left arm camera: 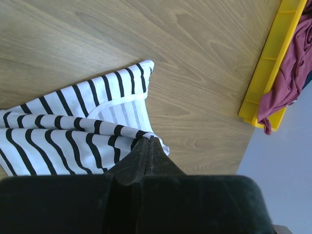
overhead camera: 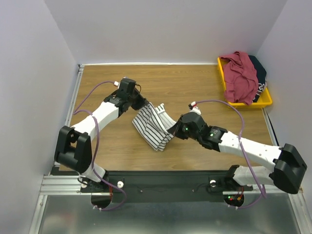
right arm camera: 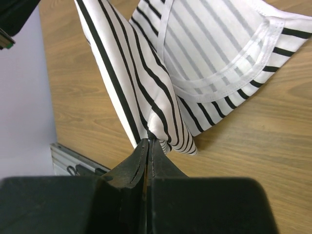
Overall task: Fold and stack the tank tops
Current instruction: Fold the tank top, then neatly place the folded tank top to the corner
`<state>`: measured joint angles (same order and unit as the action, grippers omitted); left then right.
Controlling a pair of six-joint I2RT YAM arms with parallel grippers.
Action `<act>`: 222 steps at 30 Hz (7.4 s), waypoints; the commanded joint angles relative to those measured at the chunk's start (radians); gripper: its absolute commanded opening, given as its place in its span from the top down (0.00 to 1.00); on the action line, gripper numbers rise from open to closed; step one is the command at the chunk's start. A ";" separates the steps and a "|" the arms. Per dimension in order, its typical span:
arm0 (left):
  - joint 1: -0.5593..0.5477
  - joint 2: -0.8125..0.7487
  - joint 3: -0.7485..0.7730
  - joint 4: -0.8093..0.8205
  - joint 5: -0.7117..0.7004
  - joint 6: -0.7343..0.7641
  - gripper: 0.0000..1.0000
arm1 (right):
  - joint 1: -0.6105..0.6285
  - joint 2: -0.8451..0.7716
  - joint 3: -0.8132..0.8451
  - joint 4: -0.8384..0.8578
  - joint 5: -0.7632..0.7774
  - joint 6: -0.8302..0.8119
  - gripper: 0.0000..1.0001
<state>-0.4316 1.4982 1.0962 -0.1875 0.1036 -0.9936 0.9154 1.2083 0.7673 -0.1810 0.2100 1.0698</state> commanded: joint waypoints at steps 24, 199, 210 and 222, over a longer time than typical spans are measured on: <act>-0.068 0.326 0.202 0.226 0.030 0.006 1.00 | -0.245 0.039 -0.135 0.028 0.005 -0.071 0.86; 0.732 0.961 0.916 -0.188 0.108 0.087 0.74 | -0.435 0.292 0.368 -0.141 -0.288 -0.551 0.26; 0.720 0.755 0.709 -0.201 -0.192 0.043 0.43 | -0.435 0.284 0.372 -0.127 -0.314 -0.554 0.25; 0.695 0.706 0.686 -0.276 -0.361 0.090 0.37 | -0.435 0.269 0.346 -0.123 -0.327 -0.553 0.25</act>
<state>0.2554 2.2314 1.7538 -0.3794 -0.1410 -0.9527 0.4728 1.5055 1.1141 -0.3340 -0.1040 0.5297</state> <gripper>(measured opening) 0.629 0.744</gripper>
